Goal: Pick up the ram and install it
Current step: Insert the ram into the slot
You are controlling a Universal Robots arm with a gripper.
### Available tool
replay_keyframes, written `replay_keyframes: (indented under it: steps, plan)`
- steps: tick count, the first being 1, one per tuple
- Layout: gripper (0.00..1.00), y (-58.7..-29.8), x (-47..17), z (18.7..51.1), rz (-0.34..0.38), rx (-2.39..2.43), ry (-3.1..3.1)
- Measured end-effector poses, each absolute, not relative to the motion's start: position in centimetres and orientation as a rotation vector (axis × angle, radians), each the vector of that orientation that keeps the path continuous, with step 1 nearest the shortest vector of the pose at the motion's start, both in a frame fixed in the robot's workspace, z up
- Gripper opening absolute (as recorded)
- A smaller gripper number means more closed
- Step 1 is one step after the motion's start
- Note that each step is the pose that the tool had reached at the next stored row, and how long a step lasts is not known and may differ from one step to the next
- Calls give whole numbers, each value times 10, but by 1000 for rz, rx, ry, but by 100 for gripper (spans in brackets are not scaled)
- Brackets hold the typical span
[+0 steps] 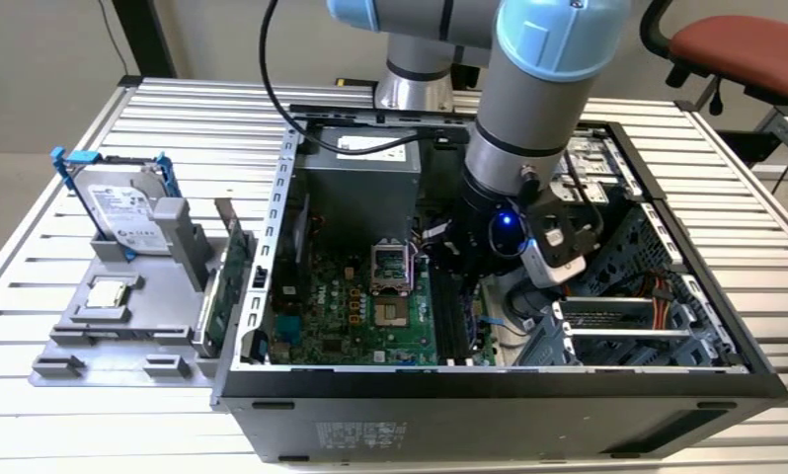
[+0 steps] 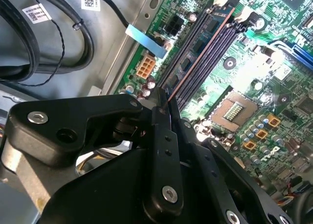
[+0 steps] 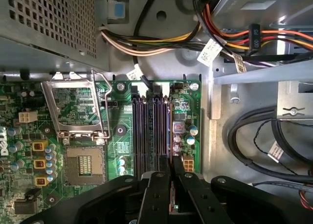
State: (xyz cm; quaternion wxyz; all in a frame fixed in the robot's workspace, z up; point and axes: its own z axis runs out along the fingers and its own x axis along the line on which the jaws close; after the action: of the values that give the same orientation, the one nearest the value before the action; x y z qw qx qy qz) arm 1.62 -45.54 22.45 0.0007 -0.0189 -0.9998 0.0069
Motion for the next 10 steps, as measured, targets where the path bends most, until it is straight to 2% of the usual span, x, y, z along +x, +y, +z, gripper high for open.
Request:
replay_keyframes:
  steps: [10]
  plan:
    - [0,-453,16,218,22,-58,-3140]
